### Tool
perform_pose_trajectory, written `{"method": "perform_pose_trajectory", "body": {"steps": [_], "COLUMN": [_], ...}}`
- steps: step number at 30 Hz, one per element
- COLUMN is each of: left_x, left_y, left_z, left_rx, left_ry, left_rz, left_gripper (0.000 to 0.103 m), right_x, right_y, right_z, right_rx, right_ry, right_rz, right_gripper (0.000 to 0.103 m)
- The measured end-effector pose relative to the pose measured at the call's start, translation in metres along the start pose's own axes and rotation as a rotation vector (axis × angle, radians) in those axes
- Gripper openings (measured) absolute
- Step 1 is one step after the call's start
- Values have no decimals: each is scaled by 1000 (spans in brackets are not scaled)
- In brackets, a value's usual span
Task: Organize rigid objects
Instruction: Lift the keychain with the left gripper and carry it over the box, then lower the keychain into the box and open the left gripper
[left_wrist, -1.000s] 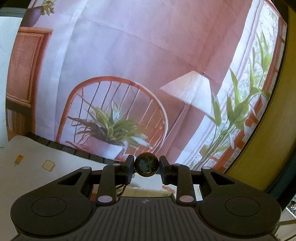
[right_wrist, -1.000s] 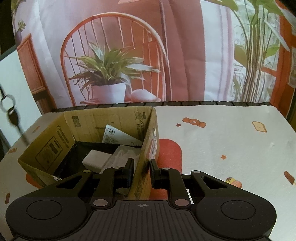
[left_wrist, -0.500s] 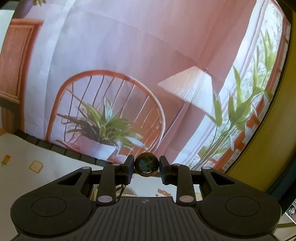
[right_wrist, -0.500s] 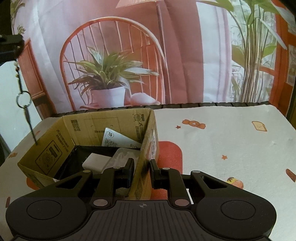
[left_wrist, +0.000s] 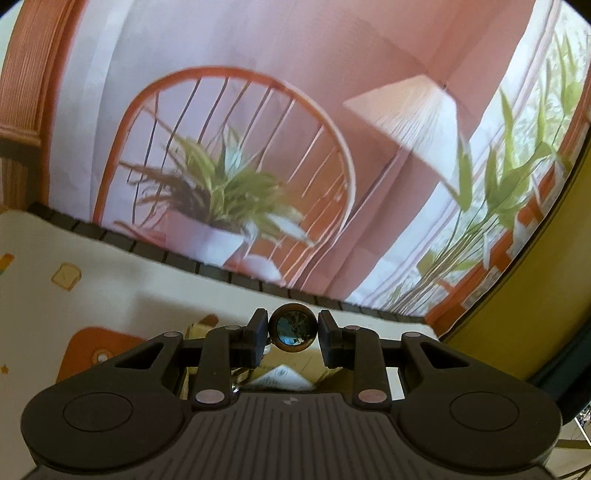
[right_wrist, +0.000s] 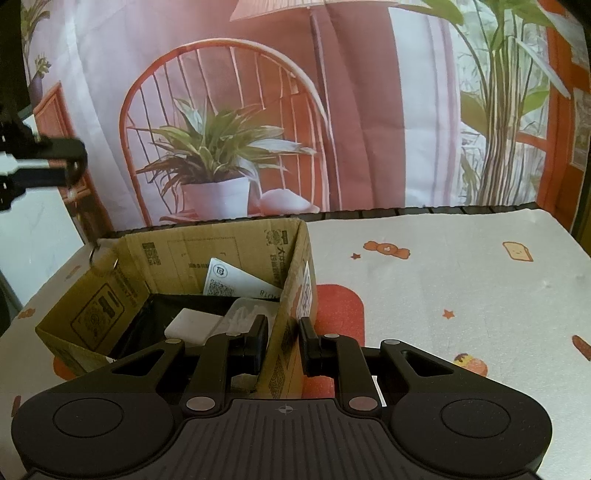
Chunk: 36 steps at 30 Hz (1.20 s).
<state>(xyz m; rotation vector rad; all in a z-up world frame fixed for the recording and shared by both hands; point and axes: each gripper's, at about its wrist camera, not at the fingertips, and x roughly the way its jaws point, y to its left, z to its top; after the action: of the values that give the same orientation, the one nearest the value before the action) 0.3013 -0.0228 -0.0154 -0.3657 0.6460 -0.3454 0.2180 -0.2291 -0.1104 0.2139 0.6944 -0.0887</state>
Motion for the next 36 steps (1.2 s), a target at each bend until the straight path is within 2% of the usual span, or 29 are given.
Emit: {"method": "perform_pose_trajectory", "body": {"steps": [14, 23, 27, 31, 36], "left_x": [25, 30, 24, 11, -7], "left_y": [7, 8, 8, 7, 0], "left_z": [-21, -30, -31, -36, -55], "left_rx": [23, 78, 90, 85, 123], "left_ry": [86, 92, 88, 84, 114], "left_rz": [53, 84, 93, 78, 50], "left_gripper": [31, 31, 44, 45, 48], "right_x": [-1, -2, -2, -2, -3], "right_y": [0, -2, -2, -2, -2], "right_z": [-3, -3, -4, -4, -5], "right_rx": [1, 11, 9, 8, 3], "right_ry": [-19, -29, -36, -37, -41], "right_rz": [-3, 4, 4, 4, 4], "right_gripper": [17, 17, 17, 17, 17]}}
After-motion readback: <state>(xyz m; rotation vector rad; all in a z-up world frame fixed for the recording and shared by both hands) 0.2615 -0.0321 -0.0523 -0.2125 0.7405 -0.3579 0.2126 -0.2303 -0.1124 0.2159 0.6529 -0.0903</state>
